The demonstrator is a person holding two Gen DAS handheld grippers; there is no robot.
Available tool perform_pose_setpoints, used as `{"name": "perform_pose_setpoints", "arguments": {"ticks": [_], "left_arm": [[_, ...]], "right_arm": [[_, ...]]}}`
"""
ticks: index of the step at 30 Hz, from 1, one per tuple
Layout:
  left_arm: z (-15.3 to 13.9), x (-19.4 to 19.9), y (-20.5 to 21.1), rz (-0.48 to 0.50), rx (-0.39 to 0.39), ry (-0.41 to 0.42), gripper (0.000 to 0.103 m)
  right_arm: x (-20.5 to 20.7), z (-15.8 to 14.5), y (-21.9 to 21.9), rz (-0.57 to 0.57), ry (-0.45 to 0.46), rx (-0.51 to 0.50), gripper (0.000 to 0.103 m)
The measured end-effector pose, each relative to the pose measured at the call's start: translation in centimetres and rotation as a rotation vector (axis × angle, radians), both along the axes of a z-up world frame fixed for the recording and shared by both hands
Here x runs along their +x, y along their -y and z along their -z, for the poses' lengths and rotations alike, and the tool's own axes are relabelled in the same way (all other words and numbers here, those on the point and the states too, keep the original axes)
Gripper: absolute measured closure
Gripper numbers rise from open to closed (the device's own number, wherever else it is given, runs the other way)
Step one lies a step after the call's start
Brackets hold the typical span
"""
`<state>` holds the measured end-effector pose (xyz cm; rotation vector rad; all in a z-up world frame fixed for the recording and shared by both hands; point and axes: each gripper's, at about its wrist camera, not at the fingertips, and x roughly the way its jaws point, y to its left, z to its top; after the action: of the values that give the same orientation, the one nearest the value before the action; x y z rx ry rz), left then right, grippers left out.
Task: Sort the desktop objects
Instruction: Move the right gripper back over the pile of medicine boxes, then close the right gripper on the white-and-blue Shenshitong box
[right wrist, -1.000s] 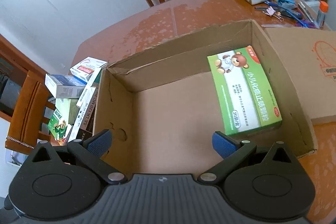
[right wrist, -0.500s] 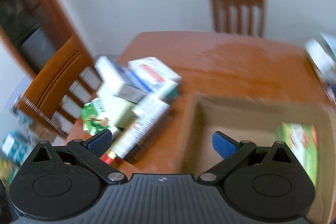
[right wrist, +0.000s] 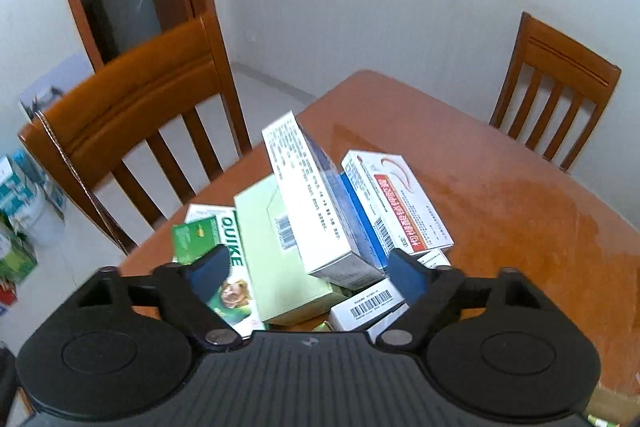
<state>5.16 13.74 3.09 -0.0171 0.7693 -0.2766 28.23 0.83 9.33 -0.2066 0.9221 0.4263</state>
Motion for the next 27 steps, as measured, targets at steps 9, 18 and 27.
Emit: {"name": "perform_pose_setpoints", "arguments": {"ticks": [9,18,27], "left_arm": [[0.1,0.7,0.1,0.013,-0.007,0.005,0.0],[0.6,1.2,0.3,0.022,-0.013,-0.006,0.0],[0.6,1.5,0.2,0.021,-0.008,-0.006,0.0]], "right_arm": [[2.3,2.1,-3.0,-0.125,0.042,-0.149,0.024],[4.0,3.5,-4.0,-0.169,0.008,-0.226,0.056],[4.8,5.3,-4.8,-0.154,0.008,-0.279,0.056]]}}
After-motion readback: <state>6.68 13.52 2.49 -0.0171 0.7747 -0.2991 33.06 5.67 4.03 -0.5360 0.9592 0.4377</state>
